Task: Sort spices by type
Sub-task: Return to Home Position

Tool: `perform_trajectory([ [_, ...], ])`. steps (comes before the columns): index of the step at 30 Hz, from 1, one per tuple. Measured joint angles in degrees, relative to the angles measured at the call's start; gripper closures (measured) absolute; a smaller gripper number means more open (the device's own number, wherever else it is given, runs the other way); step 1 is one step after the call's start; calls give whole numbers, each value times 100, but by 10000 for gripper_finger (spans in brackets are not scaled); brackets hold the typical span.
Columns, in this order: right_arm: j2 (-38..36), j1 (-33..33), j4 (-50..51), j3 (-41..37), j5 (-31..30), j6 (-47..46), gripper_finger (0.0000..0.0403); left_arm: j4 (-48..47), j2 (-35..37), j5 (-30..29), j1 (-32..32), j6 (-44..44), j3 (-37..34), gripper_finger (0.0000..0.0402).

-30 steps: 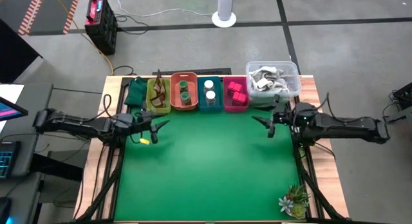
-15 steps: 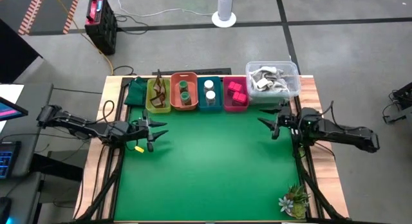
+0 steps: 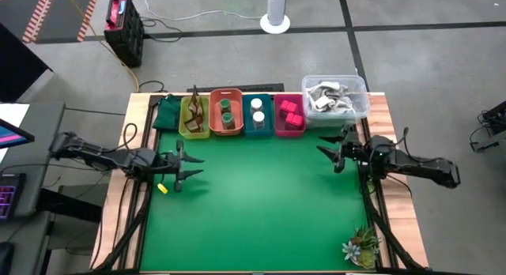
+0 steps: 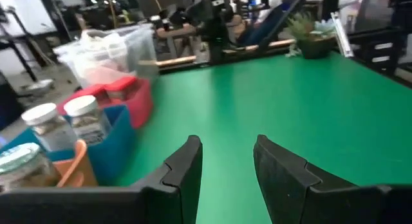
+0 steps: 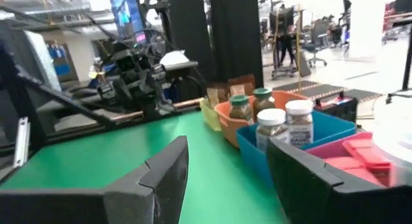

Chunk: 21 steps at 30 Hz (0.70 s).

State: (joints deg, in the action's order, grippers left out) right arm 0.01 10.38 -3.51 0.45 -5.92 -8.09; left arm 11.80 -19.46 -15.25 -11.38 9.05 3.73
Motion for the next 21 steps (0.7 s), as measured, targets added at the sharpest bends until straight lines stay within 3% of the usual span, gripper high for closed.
perform_trajectory([
  [8,7,-9,61,-4,-116,-239,168,-1068,592,46,2,-546,2,269],
  [21,7,-9,101,-11,-114,-250,168,-1189,748,44,2,-664,13,269],
])
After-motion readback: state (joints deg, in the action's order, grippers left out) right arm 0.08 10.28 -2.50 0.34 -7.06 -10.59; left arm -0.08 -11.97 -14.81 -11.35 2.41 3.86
